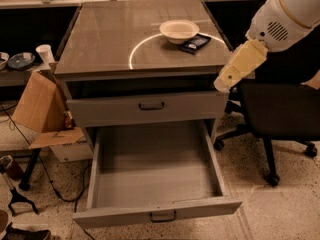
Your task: Place rxbar blueberry into middle drawer
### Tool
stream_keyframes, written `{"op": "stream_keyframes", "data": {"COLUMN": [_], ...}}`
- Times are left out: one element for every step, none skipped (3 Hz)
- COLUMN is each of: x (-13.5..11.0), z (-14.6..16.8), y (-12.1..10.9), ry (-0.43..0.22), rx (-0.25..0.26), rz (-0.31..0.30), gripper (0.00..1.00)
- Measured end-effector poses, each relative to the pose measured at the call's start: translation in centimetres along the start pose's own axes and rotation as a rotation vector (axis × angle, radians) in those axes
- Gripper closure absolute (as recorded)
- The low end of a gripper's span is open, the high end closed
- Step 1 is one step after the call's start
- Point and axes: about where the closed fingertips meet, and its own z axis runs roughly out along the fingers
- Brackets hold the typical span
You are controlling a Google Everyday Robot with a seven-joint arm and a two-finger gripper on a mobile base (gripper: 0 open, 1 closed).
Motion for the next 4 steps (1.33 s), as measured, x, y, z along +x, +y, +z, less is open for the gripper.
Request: {"op": "stream_keyframes", "data": {"x": [0.0,0.0,-0.1,0.5], "z": [0.0,0.7,3.0,4.7], "y": [0.0,-1.4,-6.5,-11.1], "ry": [0.000,-0.012,-0.060,-0.158], "rx": [0.000,0.014,0.080,0.127], "rz": [-0.007,0.063,0.245,0.402], "gripper": [0.00,0.00,0.00,0.00]}}
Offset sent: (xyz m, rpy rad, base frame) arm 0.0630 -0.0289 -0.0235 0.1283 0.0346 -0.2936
